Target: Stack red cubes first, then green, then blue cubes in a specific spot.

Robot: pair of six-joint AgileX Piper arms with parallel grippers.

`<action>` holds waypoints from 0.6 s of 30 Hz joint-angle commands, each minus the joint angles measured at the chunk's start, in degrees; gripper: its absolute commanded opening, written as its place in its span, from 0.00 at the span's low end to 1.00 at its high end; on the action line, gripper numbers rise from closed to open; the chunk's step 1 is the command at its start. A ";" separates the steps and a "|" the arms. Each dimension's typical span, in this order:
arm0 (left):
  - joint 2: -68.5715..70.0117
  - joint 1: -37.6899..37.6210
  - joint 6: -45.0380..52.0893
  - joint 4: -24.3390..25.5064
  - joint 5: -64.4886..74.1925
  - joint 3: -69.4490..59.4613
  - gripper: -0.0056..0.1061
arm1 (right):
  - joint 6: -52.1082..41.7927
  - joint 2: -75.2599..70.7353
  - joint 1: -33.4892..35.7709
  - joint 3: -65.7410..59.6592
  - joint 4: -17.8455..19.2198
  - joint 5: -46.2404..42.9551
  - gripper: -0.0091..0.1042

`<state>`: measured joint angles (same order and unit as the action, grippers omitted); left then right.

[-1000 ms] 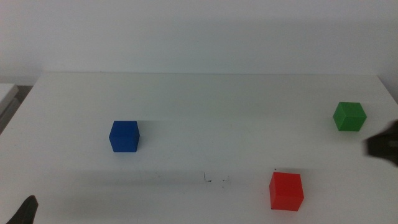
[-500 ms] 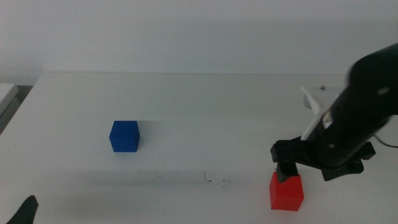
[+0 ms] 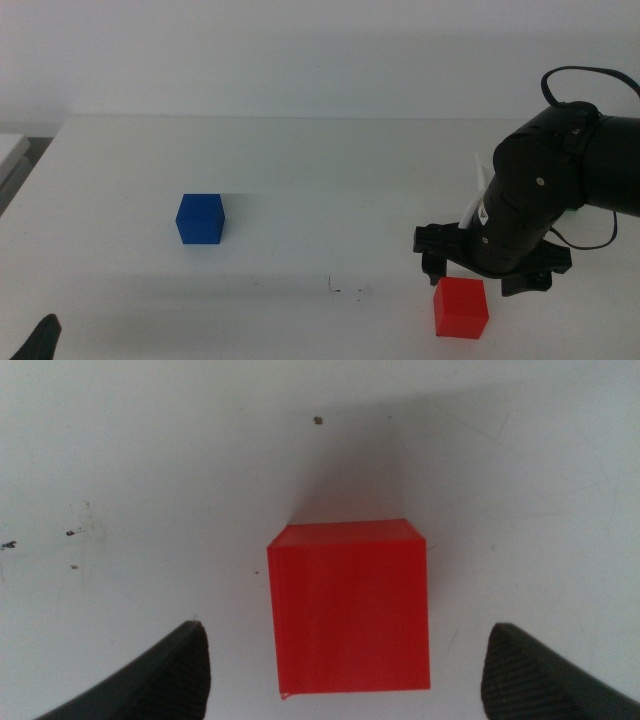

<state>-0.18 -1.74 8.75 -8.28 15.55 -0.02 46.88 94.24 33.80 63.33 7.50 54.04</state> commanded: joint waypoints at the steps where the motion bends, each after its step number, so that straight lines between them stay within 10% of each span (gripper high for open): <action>1: 0.18 0.01 -0.08 -0.14 -0.86 0.02 0.89 | 0.83 0.11 0.43 0.12 0.92 -0.27 0.90; 13: 0.18 0.01 -0.08 -0.14 -0.76 0.02 0.89 | -0.57 7.73 0.52 0.12 1.41 -1.65 0.89; 18: 0.18 0.01 -0.08 -0.14 -0.76 0.02 0.89 | -0.87 8.79 0.52 0.12 2.97 -1.79 0.53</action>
<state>-0.18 -1.74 8.75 -8.28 15.55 -0.02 46.38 103.16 34.14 63.33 9.21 52.33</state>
